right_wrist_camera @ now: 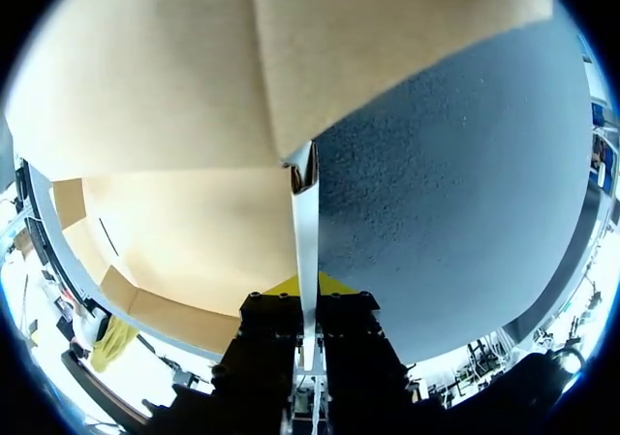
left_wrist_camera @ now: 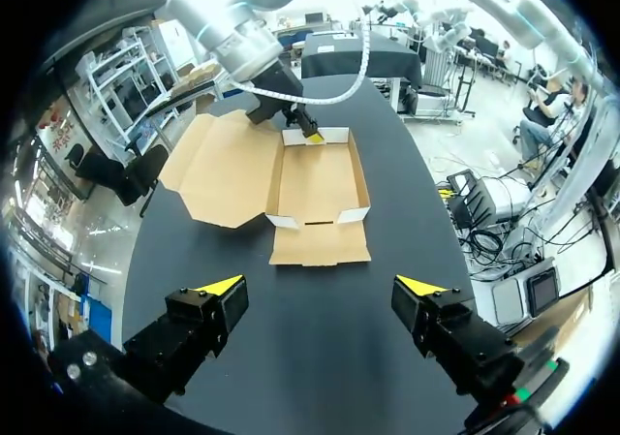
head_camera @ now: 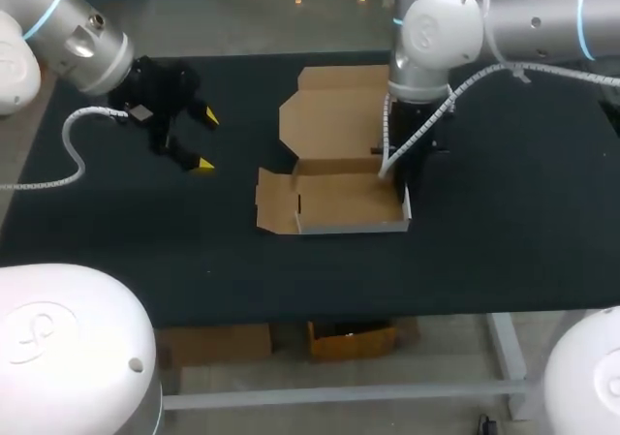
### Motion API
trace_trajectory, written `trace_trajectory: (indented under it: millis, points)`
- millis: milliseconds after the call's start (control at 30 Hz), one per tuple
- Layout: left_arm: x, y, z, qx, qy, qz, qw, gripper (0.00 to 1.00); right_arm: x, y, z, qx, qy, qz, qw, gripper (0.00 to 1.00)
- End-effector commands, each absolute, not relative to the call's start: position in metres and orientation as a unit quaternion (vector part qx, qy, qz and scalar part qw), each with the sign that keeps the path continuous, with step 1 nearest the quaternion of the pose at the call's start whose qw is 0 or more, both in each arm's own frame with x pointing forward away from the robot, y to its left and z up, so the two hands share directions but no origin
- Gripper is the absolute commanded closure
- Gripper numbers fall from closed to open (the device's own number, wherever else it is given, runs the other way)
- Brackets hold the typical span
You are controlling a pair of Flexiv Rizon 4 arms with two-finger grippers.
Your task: Assemble the packaging by folding the flat box into shape, placing the metal phone stand inside, and closing the box properly
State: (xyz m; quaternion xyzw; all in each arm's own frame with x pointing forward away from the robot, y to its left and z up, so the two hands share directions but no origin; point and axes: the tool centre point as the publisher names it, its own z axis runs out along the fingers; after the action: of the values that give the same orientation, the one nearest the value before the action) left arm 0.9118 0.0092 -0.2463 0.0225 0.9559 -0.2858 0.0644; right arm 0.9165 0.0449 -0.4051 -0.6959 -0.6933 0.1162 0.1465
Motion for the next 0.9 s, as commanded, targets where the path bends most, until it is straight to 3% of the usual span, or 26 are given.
trace_trajectory:
  millis: [33, 433, 900]
  points:
    - [0.9122, 0.0091, -0.246, 0.023, 0.956, -0.285, 0.064, 0.0, 0.9117, 0.0427, -0.4051, -0.698, -0.693, 0.109, 0.143, 0.96]
    - [0.9122, 0.0091, -0.246, 0.023, 0.956, -0.285, 0.064, 0.0, 0.9126, 0.0432, -0.4077, -0.701, -0.694, 0.098, 0.131, 0.9]
    - [0.9122, 0.0091, -0.246, 0.023, 0.956, -0.285, 0.064, 0.0, 0.9107, 0.0438, -0.4105, -0.717, -0.69, 0.054, 0.083, 0.92]
